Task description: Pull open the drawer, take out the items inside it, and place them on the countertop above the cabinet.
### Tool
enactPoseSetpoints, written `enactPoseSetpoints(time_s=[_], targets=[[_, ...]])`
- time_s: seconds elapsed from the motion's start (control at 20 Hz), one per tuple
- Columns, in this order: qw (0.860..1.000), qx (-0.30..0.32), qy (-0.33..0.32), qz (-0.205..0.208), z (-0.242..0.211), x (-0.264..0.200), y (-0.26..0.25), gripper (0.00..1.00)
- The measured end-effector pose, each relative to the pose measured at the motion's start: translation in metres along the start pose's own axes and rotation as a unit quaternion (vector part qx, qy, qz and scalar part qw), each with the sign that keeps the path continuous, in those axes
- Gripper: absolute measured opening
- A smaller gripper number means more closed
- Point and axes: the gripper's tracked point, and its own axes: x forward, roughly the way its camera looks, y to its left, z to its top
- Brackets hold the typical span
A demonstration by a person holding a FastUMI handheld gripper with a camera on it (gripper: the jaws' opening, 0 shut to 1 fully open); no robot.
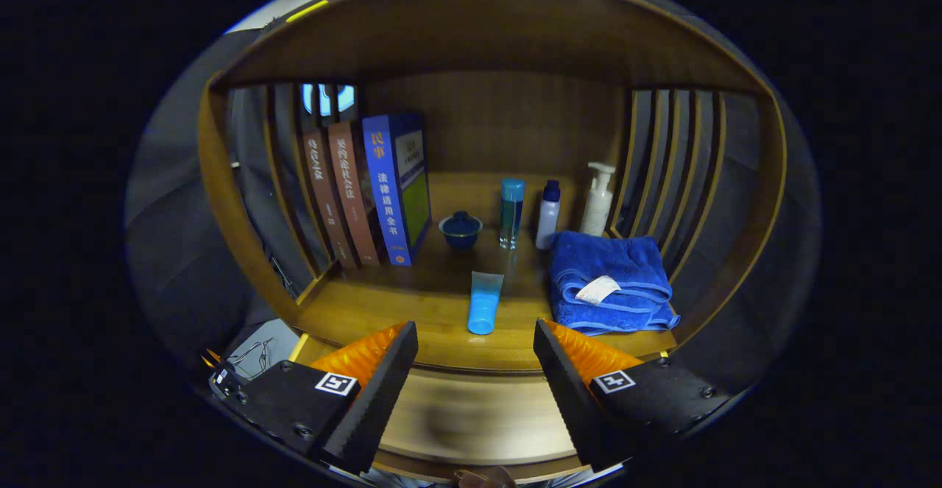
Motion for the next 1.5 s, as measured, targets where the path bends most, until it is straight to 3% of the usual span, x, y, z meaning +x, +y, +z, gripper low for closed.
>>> enactPoseSetpoints(time_s=[0.35,0.6,1.0,1.2,1.5], targets=[[0.992,-0.004,-0.129,-0.012,-0.04,-0.091,-0.002,1.0],[0.986,0.008,-0.164,-0.005,-0.097,-0.13,0.006,1.0],[0.99,0.032,-0.141,-0.006,-0.188,-0.107,0.006,1.0],[0.992,0.034,-0.121,-0.015,-0.211,-0.088,-0.001,1.0],[0.988,0.021,-0.148,-0.041,-0.203,-0.085,-0.004,0.98]])
